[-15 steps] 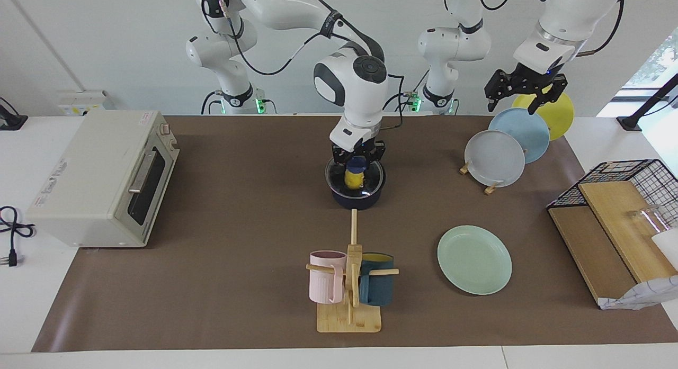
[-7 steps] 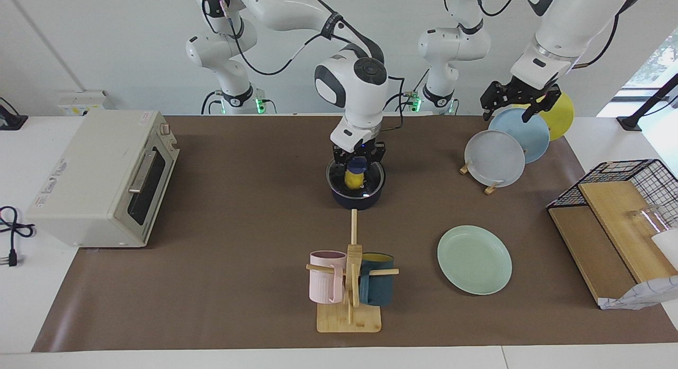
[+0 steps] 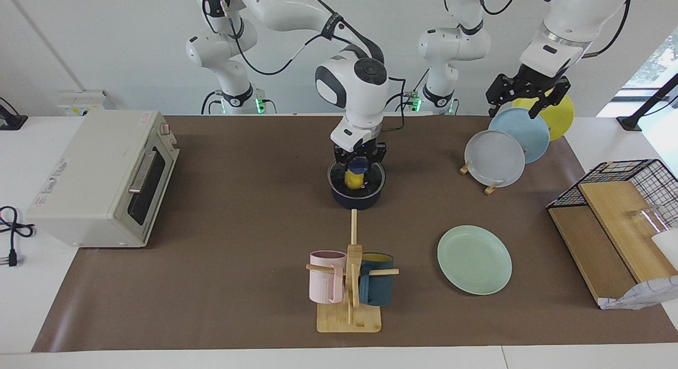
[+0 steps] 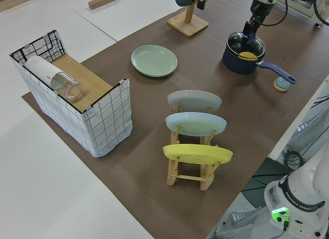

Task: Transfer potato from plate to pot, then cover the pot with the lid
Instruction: 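Carry the glass lid over the saucepan with the right gripper and lower it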

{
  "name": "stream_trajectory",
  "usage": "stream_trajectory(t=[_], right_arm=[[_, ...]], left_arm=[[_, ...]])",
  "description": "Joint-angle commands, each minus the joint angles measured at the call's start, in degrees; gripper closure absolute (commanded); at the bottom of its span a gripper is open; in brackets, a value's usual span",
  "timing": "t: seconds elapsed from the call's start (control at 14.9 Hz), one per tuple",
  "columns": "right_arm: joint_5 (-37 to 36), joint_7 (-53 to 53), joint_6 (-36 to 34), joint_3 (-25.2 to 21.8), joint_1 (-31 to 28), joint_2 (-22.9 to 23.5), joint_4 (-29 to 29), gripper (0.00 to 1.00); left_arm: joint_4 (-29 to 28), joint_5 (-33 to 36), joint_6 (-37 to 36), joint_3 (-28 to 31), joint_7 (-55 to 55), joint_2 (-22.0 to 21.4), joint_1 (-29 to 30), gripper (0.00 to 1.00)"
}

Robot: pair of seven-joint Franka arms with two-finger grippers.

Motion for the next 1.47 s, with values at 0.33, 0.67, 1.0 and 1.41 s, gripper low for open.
stream_trajectory(t=[0.33, 0.67, 1.0, 1.41], right_arm=[[1.22, 2.42, 1.35, 0.14, -0.05, -1.73, -2.39, 1.00], [1.40, 2.68, 2.40, 0.22, -0.05, -1.81, -3.18, 1.00], [3.25, 2.86, 2.49, 0.31, -0.31, -1.73, -3.00, 1.00], [3.86, 2.51, 2.58, 0.22, -0.23, -1.73, -3.09, 1.00]], left_arm=[[-0.89, 0.03, -0.70, -1.92, -0.79, -0.69, 2.16, 0.00], [-3.87, -0.41, 2.19, -1.83, -0.97, -1.92, 2.15, 0.00], [-4.59, -0.50, 3.61, -1.92, -0.97, -2.01, 2.07, 0.00], [-4.50, -0.41, 2.99, -1.92, -0.89, -1.66, 2.07, 0.00]])
